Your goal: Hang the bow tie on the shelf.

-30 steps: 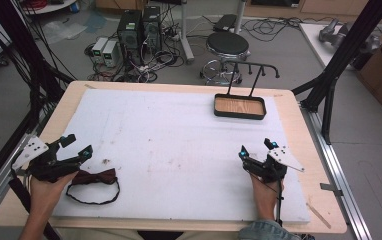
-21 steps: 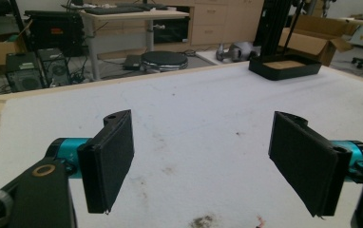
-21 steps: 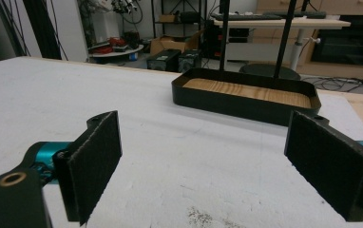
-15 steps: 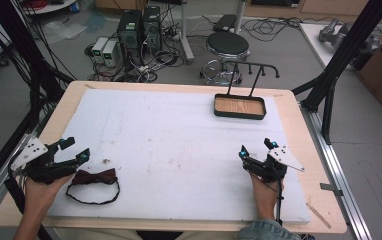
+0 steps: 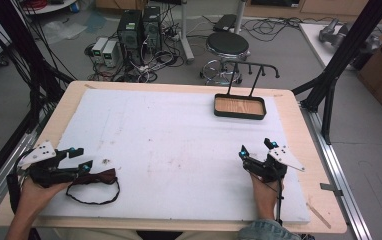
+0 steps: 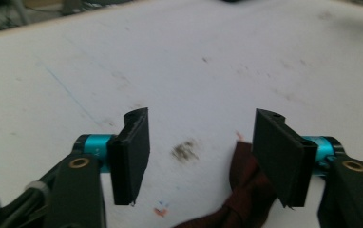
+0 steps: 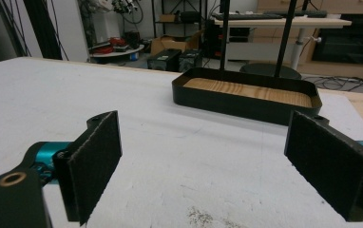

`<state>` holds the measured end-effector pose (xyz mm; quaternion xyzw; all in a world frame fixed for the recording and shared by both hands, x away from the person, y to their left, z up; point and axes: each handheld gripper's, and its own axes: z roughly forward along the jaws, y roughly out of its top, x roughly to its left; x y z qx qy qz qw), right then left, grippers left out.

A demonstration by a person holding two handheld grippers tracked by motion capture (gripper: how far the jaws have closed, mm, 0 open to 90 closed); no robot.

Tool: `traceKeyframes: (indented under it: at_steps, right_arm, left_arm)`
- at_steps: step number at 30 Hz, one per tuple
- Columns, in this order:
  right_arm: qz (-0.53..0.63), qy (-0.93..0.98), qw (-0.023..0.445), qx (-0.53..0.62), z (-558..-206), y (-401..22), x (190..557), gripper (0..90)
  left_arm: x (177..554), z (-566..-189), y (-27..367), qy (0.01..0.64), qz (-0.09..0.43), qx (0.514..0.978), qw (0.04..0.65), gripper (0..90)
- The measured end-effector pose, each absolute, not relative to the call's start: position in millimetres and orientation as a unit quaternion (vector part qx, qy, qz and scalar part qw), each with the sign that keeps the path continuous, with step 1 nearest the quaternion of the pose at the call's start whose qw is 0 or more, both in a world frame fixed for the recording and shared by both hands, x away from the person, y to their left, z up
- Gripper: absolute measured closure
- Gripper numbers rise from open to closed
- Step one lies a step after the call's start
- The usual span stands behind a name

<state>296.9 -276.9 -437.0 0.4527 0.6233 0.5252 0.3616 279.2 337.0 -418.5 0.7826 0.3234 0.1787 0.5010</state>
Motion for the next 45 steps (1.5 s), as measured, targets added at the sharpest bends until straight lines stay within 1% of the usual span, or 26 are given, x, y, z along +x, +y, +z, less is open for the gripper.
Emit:
traceKeyframes:
  at_steps: [1,2,3,5,6,9,11,14,17,18,23,28,30,39,42,45]
  right_arm:
    - [0.525,0.623,0.362,0.453,-437,-277,297,11.3]
    - [0.525,0.623,0.361,0.453,-437,-277,297,11.3]
    - [0.525,0.623,0.361,0.453,-437,-277,297,11.3]
    - [0.525,0.623,0.361,0.453,-437,-277,297,11.3]
    - [0.526,0.623,0.361,0.453,-437,-277,297,11.3]
    - [0.526,0.623,0.361,0.452,-437,-277,297,11.3]
    - [0.526,0.623,0.361,0.452,-437,-277,297,11.3]
    - [0.526,0.624,0.361,0.452,-437,-277,297,11.3]
    - [0.526,0.623,0.361,0.452,-437,-277,297,11.3]
    - [0.526,0.623,0.361,0.452,-437,-277,297,11.3]
    - [0.525,0.624,0.362,0.452,-437,-277,297,11.3]
    - [0.525,0.624,0.360,0.454,-437,-277,297,11.3]
    - [0.524,0.624,0.360,0.454,-437,-277,297,11.3]
    - [0.524,0.624,0.360,0.454,-437,-277,297,11.3]
    - [0.525,0.624,0.359,0.455,-437,-277,297,11.3]
    - [0.524,0.624,0.361,0.454,-437,-277,297,11.3]
  left_arm:
    - [279,-419,337,0.323,0.179,0.783,0.501,40.8]
    - [280,-422,335,0.312,0.159,0.798,0.490,42.7]
    - [280,-422,335,0.312,0.159,0.798,0.490,44.5]
    - [281,-425,332,0.302,0.138,0.813,0.478,44.8]
    - [281,-427,331,0.297,0.132,0.820,0.470,46.7]
    - [281,-431,327,0.283,0.124,0.841,0.445,48.9]
    - [282,-433,325,0.278,0.117,0.847,0.437,50.4]
    - [282,-435,325,0.271,0.113,0.852,0.434,54.3]
    - [282,-436,324,0.267,0.111,0.855,0.430,55.8]
    - [282,-437,324,0.265,0.109,0.857,0.427,58.4]
    - [282,-439,324,0.263,0.107,0.862,0.420,61.0]
    - [280,-438,324,0.252,0.110,0.864,0.421,71.3]
    - [280,-438,324,0.249,0.111,0.866,0.419,73.4]
    - [280,-438,323,0.245,0.112,0.867,0.420,76.2]
    - [279,-436,323,0.242,0.120,0.867,0.420,77.4]
    - [277,-431,320,0.236,0.127,0.860,0.434,77.5]
